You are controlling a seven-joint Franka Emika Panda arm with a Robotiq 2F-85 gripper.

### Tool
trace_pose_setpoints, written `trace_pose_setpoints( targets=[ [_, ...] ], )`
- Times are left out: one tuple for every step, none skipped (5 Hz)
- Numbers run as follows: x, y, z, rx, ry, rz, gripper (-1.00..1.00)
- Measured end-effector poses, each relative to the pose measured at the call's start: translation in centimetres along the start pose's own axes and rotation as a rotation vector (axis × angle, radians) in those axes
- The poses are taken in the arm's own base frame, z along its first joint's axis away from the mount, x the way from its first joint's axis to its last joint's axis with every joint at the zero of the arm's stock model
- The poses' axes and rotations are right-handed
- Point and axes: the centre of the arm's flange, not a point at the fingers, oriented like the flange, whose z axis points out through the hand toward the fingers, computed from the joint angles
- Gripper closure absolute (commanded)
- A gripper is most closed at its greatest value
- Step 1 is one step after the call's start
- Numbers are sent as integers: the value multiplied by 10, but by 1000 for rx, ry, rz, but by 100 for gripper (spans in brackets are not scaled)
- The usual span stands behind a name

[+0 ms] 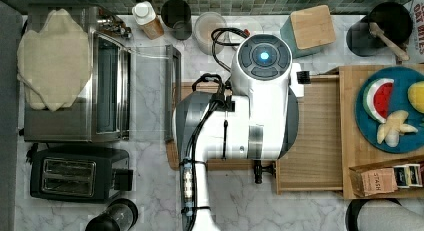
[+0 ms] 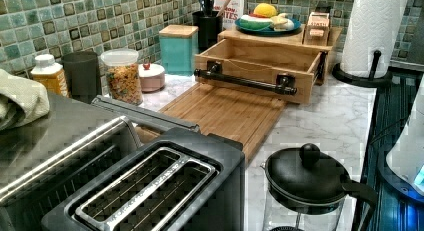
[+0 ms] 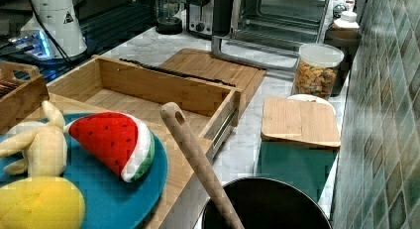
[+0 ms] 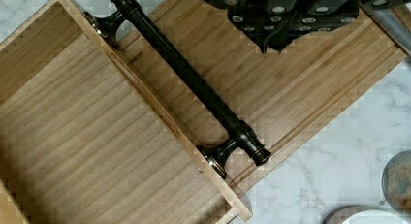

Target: Close the drawer.

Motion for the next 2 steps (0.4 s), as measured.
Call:
trace_pose_setpoints(
  targets=[
    [2, -2, 4, -2, -1, -1, 100],
    [4, -3, 14, -16, -5, -4, 100]
  ],
)
